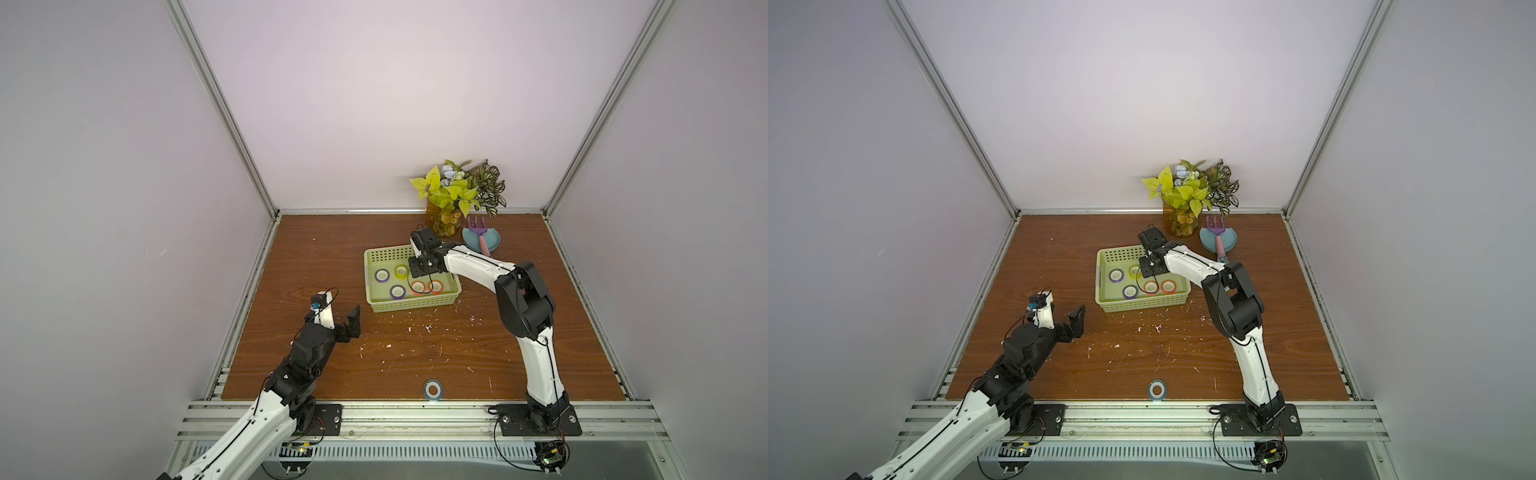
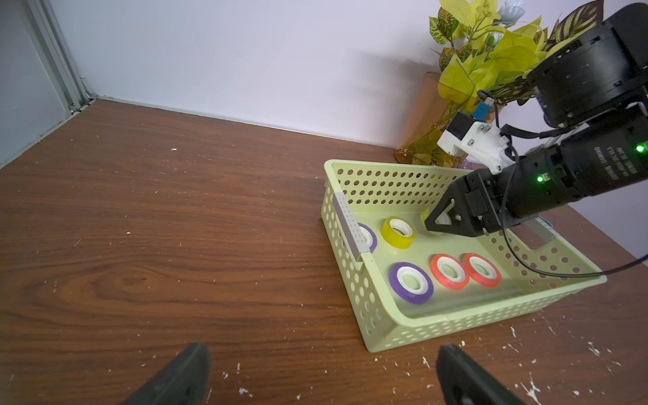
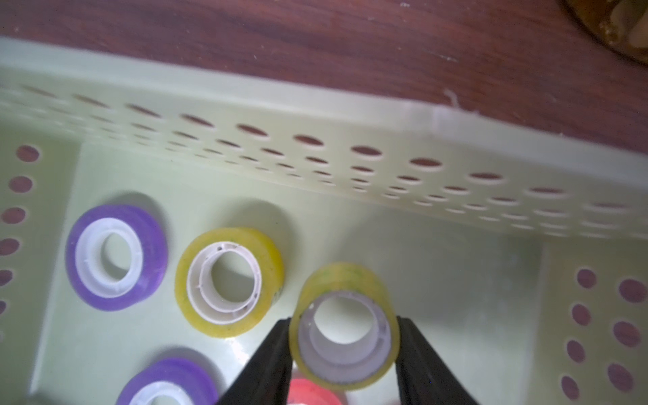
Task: Put the transparent tape into the storage box
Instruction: Place the tape in the storage box, then pick up the tape at the center of the board.
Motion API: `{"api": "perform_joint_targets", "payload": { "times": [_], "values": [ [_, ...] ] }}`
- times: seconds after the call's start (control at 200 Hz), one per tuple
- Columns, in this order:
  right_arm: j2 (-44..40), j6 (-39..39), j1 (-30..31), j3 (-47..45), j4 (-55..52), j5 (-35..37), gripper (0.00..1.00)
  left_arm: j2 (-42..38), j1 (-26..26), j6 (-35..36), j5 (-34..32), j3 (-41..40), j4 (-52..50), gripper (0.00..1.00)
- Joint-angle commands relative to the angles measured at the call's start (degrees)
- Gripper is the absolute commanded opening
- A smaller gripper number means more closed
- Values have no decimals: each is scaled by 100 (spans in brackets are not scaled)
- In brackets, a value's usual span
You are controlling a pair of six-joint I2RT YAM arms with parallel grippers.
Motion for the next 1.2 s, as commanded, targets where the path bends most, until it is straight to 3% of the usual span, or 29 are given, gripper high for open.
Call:
{"api": "perform_joint_targets", "payload": {
  "times": [0.0, 0.26, 0.475, 0.681, 0.946, 1.196],
  "values": [
    [-263, -54, -22, 233, -178, 4, 58, -15, 64, -16, -35, -43, 127, 99],
    [-1201, -157, -11, -229, -295, -227, 72, -39, 70, -22, -48, -39, 118, 99],
    [-2296, -233, 170, -1194, -363, -458, 81, -55, 64, -22, -75, -43, 102, 99],
    [-3324, -98, 527, -2205, -586, -371, 95, -89, 66, -58, -160, -38, 58, 99],
    [-4395, 625, 1448, -3410, -851, -203, 99, -183, 62, -134, -337, -48, -16, 100],
    [-4801, 1580, 2304, -4432, -637, -490, 98, -182, 66, -144, -346, -51, -31, 100]
  ]
}}
